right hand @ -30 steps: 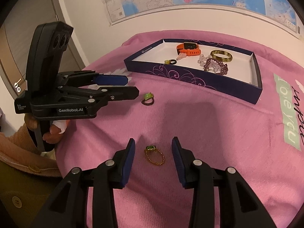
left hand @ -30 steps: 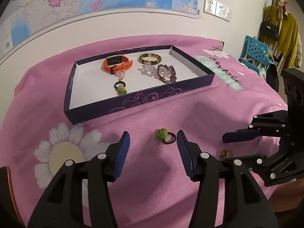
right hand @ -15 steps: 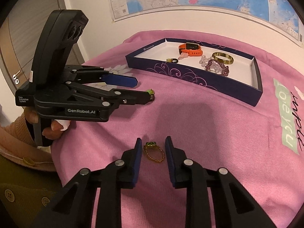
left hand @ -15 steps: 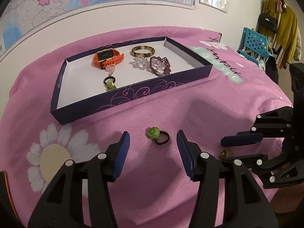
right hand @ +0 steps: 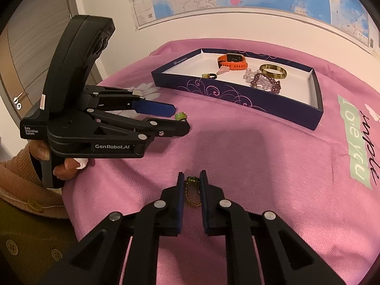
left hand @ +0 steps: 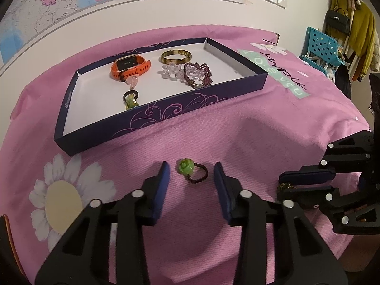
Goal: Organize jewelry
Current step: 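Grasp the green flower ring with the left gripper while the right gripper grasps the gold chain ring, then carry the green flower ring and gold chain ring with both grippers into the tray, then hold both rings low over the tray beside the other jewelry with both grippers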
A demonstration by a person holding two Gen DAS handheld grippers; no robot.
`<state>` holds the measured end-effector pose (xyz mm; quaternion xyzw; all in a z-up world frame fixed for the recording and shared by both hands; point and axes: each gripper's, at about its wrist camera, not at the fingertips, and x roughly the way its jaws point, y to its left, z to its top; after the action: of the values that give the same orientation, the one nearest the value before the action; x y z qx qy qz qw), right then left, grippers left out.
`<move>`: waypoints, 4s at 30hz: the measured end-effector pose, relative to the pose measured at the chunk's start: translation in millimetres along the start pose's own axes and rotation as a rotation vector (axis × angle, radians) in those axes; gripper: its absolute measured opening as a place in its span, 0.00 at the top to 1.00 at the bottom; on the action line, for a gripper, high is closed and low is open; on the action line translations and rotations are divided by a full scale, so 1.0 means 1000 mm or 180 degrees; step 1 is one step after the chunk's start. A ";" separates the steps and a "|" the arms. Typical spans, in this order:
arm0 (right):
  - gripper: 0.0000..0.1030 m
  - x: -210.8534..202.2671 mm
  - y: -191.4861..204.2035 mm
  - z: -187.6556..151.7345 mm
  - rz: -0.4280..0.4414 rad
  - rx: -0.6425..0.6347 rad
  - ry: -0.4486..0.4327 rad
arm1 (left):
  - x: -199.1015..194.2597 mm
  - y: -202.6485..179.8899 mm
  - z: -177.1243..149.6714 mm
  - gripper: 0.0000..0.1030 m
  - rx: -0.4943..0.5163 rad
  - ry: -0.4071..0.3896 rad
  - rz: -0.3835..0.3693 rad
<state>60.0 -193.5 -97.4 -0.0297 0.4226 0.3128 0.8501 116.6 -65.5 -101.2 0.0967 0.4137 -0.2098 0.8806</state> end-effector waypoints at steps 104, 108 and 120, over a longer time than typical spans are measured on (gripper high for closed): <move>0.90 0.050 -0.095 0.129 -0.0441 0.0411 -0.0447 | 0.023 0.086 0.093 0.85 -0.0556 -0.0359 0.0294; 0.90 0.052 -0.096 0.130 -0.0441 0.0414 -0.0439 | 0.027 0.087 0.093 0.85 -0.0558 -0.0332 0.0306; 0.90 0.055 -0.093 0.131 -0.0453 0.0378 -0.0409 | 0.031 0.087 0.095 0.85 -0.0553 -0.0309 0.0309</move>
<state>227.6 -199.2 -74.0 0.0109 0.3818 0.2274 0.8958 238.6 -29.6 -64.2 0.0296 0.3820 -0.1348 0.9138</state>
